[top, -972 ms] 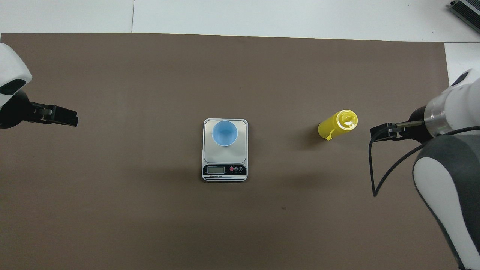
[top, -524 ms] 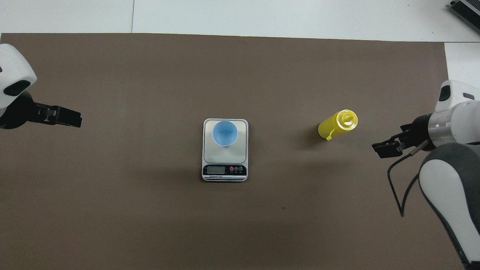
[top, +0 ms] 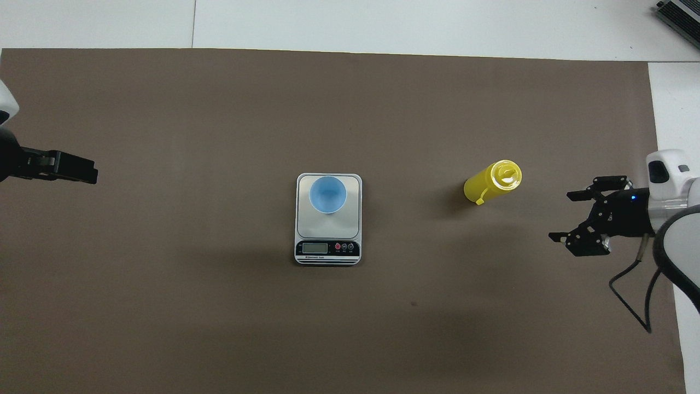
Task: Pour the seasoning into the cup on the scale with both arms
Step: 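Reach the right gripper to the yellow bottle and grasp it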
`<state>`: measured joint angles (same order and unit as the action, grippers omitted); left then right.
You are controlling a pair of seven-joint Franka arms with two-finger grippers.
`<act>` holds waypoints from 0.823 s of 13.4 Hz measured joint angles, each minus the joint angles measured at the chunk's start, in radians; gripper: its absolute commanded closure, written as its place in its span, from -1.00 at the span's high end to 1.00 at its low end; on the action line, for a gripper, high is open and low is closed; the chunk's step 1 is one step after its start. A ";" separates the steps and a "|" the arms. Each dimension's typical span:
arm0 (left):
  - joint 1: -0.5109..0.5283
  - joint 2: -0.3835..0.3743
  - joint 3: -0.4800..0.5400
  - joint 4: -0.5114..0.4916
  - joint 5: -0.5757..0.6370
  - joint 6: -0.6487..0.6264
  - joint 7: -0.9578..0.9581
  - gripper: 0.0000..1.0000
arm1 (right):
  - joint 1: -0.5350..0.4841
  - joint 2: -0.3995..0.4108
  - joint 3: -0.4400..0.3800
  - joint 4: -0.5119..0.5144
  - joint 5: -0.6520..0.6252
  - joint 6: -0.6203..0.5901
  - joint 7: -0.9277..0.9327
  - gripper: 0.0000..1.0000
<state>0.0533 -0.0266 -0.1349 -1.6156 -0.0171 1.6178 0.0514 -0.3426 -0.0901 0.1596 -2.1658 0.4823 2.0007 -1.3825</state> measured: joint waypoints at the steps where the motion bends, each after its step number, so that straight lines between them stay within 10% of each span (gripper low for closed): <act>1: 0.000 0.000 0.000 0.000 0.000 -0.005 0.000 1.00 | -0.008 0.019 0.000 -0.012 0.029 0.005 -0.057 1.00; 11: 0.000 0.000 -0.009 -0.009 -0.002 -0.016 0.001 1.00 | 0.028 0.182 0.003 -0.047 0.353 0.206 -0.389 1.00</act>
<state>0.0533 -0.0266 -0.1435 -1.6246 -0.0188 1.6013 0.0522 -0.3146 0.0922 0.1627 -2.2123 0.8350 2.2071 -1.7719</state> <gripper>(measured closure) 0.000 0.000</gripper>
